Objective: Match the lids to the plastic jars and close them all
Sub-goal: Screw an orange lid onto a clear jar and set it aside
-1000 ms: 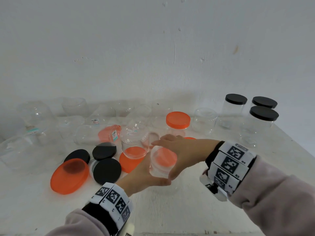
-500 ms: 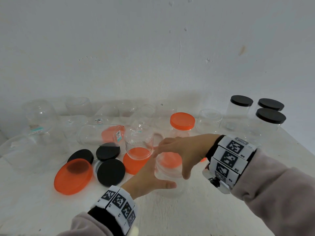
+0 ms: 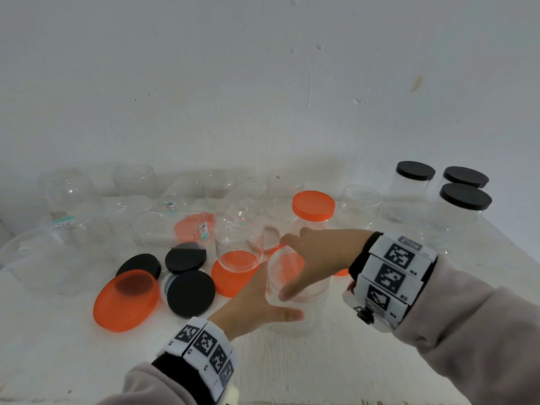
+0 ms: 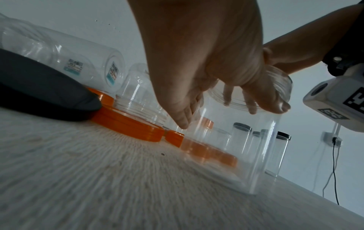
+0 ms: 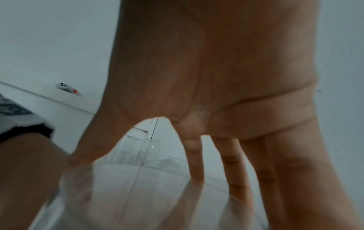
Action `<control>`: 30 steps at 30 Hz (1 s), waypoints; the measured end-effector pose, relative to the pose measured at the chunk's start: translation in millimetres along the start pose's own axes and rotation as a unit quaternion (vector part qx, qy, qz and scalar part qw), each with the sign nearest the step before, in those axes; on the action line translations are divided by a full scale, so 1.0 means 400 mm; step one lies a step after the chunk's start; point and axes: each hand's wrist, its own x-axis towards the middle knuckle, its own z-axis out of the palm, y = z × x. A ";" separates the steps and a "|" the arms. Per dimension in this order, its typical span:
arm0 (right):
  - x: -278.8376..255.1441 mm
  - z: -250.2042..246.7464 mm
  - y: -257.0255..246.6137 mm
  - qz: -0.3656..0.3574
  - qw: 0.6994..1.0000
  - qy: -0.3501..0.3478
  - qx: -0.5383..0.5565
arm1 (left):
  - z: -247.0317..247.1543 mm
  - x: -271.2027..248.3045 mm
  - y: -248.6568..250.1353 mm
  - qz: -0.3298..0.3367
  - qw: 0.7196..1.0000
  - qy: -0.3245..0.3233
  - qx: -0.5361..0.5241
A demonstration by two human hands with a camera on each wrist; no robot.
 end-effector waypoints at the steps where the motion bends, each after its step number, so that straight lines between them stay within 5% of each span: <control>1: -0.005 -0.007 0.001 -0.005 1.000 -0.015 0.007 | 0.000 -0.001 0.000 0.000 1.000 0.003 0.000; 7: -0.017 -0.029 0.005 -0.058 0.997 -0.041 0.008 | 0.002 -0.003 0.000 0.020 1.000 0.006 0.003; 16: -0.023 -0.024 0.011 0.036 0.998 -0.005 -0.041 | 0.003 0.001 -0.002 0.025 1.000 0.003 -0.007; 24: -0.018 -0.021 -0.002 -0.074 0.997 -0.036 0.005 | 0.001 0.000 -0.010 0.012 1.000 0.016 0.023; 30: 0.000 0.003 -0.017 -0.011 1.000 0.019 -0.012 | 0.001 0.001 -0.009 0.007 1.000 0.002 -0.001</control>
